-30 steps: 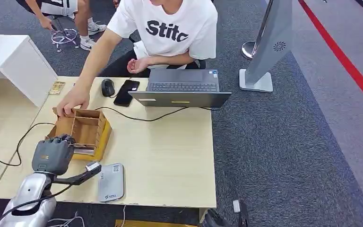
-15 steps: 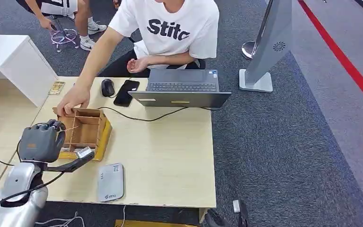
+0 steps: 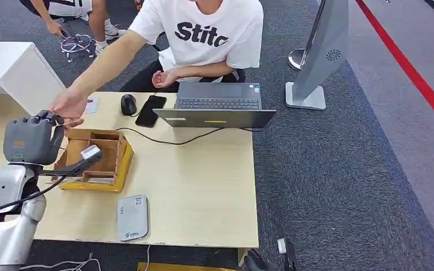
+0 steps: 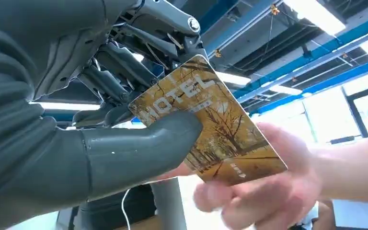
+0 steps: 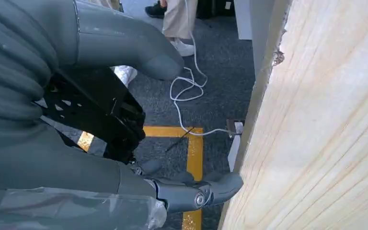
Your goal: Pass the card to the sensor for recognition and then transmit it.
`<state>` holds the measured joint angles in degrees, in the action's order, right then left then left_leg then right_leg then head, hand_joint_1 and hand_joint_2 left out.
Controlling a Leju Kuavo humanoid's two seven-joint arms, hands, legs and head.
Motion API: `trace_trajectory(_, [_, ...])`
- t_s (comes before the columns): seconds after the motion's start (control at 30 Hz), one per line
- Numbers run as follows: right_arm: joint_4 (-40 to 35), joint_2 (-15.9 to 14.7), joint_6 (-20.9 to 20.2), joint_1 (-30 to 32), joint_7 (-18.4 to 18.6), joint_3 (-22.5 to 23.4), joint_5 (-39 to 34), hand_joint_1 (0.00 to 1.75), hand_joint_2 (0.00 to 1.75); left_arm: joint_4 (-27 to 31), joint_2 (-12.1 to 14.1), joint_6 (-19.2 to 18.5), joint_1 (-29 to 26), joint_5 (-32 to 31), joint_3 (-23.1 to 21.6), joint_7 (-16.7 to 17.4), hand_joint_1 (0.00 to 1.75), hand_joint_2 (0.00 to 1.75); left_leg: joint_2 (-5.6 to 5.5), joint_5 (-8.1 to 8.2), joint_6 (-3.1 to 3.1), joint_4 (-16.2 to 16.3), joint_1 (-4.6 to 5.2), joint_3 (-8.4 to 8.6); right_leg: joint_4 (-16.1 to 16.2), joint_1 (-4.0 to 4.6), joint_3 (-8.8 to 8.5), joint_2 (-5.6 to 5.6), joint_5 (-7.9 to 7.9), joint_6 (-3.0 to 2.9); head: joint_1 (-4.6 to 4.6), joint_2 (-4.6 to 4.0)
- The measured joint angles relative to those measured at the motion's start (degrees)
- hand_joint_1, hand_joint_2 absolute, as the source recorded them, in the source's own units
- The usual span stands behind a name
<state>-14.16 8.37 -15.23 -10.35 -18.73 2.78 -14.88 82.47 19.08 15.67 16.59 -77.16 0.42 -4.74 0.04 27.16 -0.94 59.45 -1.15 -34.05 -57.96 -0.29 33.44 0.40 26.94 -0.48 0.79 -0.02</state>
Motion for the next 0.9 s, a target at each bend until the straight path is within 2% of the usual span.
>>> trace_trajectory(0.43, [0.00,0.04,-0.11,0.02,0.00,0.09,0.00,0.00,1.75,0.02,0.55,0.15,0.11,-0.09,0.00,0.18,1.75,1.75,0.13,0.01,0.00,0.00,0.00,-0.01,0.00,0.00,0.05,0.16,0.00,0.00,0.00,0.00])
trace_trajectory(0.47, [0.00,0.04,-0.11,0.03,0.00,0.09,0.00,0.00,1.75,0.02,0.57,0.17,0.11,-0.09,0.00,0.18,0.33,1.75,0.14,0.01,0.00,0.00,0.00,-0.01,0.00,0.00,0.05,0.18,0.00,0.00,0.00,0.00])
trace_trajectory(0.5, [0.00,0.04,-0.13,0.03,0.00,0.09,0.00,0.00,1.75,0.02,0.57,0.17,0.11,-0.09,0.00,0.20,0.00,1.75,0.15,0.02,0.00,0.00,0.00,-0.01,0.00,0.00,0.05,0.19,0.00,0.00,0.00,0.00])
trace_trajectory(0.7, [0.00,0.07,-0.13,0.04,-0.20,0.13,-0.13,0.00,1.75,0.92,0.63,1.62,-1.08,1.93,0.00,0.70,0.00,1.75,0.14,0.02,0.00,-0.01,0.00,-0.03,-0.01,0.00,0.05,0.16,0.00,0.00,0.00,0.00])
trace_trajectory(0.8, [0.00,0.13,-0.22,0.22,-0.83,0.20,-0.72,0.00,1.75,4.40,0.44,6.08,-5.03,5.69,1.16,-0.29,0.00,1.75,0.21,0.05,-0.03,-0.03,0.00,-0.02,-0.01,0.00,0.05,0.24,0.01,-0.01,0.00,0.00])
trace_trajectory(0.9, [0.00,0.13,-0.26,0.49,-1.55,0.39,-1.16,0.00,1.75,8.99,-0.70,10.78,-10.27,10.32,3.30,-3.30,0.00,1.75,0.18,0.06,-0.01,-0.02,0.01,-0.02,0.01,-0.01,0.06,0.22,0.05,0.00,-0.02,0.00])
